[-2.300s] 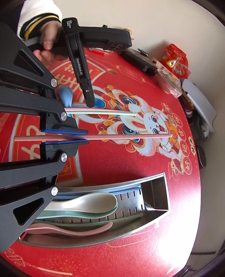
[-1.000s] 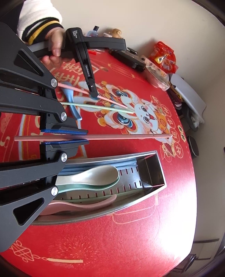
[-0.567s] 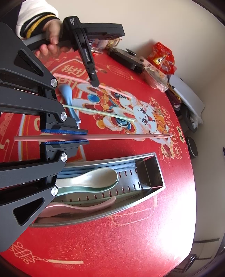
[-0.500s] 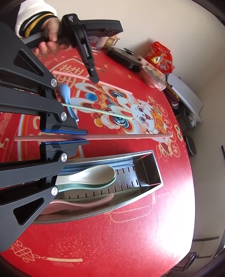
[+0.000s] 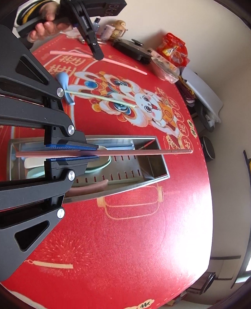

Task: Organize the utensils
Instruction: 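Carry the pink chopstick over the steel holder with the right tool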

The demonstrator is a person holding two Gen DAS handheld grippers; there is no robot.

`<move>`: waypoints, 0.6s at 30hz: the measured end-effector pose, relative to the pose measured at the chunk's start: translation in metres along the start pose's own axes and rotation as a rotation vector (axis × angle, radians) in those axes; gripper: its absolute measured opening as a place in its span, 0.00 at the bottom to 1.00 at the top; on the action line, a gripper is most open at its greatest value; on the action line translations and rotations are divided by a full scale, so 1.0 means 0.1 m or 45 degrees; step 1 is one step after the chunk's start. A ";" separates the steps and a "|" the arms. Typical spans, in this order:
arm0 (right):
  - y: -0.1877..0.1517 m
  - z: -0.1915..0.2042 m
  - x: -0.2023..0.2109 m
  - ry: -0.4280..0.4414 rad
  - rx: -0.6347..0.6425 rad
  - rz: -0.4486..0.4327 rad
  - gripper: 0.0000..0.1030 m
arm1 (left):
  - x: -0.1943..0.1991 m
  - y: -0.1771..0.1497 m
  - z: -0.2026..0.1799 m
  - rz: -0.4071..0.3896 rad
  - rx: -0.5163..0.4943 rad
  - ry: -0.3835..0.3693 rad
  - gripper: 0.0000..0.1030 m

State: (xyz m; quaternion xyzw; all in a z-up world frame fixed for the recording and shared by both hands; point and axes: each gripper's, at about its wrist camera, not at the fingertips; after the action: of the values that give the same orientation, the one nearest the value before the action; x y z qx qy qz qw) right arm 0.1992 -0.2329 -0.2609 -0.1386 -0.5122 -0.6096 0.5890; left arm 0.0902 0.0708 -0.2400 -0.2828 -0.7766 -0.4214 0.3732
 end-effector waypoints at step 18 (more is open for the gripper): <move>0.01 0.02 -0.53 0.117 0.059 0.225 0.06 | 0.11 -0.12 0.03 -0.032 0.094 0.057 0.06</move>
State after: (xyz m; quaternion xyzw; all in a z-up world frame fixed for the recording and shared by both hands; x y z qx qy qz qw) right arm 0.2136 -0.2003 -0.3008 -0.1414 -0.4845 -0.5489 0.6663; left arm 0.0739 0.0689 -0.2378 -0.2498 -0.7865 -0.4033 0.3953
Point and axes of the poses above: each gripper's, at about its wrist camera, not at the fingertips, and x roughly against the way its jaws point, z to its left, y to its top, and after that the axes turned 5 degrees about y, right-handed
